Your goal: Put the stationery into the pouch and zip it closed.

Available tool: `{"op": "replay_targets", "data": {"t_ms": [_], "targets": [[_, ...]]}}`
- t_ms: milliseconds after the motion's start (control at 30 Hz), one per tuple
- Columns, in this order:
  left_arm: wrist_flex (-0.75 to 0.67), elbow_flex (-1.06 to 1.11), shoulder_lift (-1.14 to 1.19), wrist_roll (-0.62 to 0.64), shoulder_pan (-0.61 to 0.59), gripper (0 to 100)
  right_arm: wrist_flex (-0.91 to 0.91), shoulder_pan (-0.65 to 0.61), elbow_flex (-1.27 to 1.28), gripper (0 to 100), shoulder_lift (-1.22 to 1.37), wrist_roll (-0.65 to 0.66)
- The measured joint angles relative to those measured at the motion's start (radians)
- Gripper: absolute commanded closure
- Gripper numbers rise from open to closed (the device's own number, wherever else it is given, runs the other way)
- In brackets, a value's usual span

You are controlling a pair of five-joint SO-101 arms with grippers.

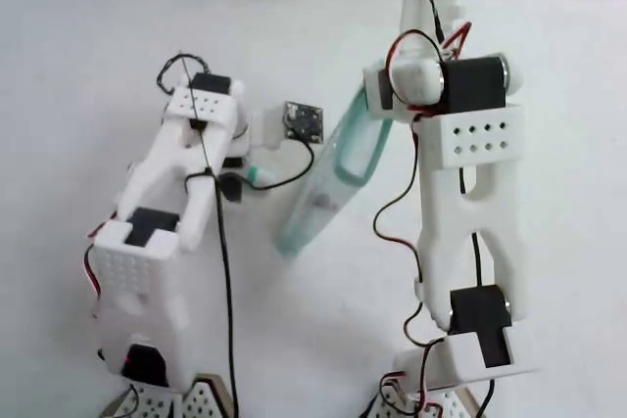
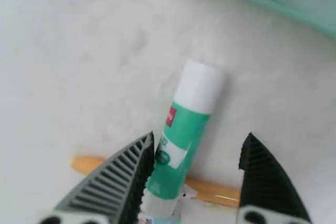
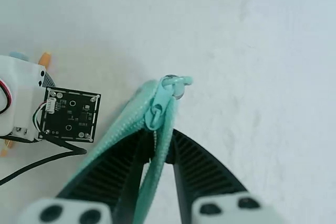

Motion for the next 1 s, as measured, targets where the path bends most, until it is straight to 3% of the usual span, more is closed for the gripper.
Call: {"op": "replay_targets", "data": {"t_ms": [467,733,1000], "targets": [[-0.003,-0.021,0.072,-0.021,-0.023,77,0.0,0.0,0.0,97.9,0.0,0.0],[0.003,-0.034,0.077,-0.021,-0.023,96,0.0,0.0,0.0,97.9,0.0,0.0],[0.034,-0.048,0.084,-0.021,-0.023,98,0.0,0.0,0.0,97.9,0.002,0.0]]}}
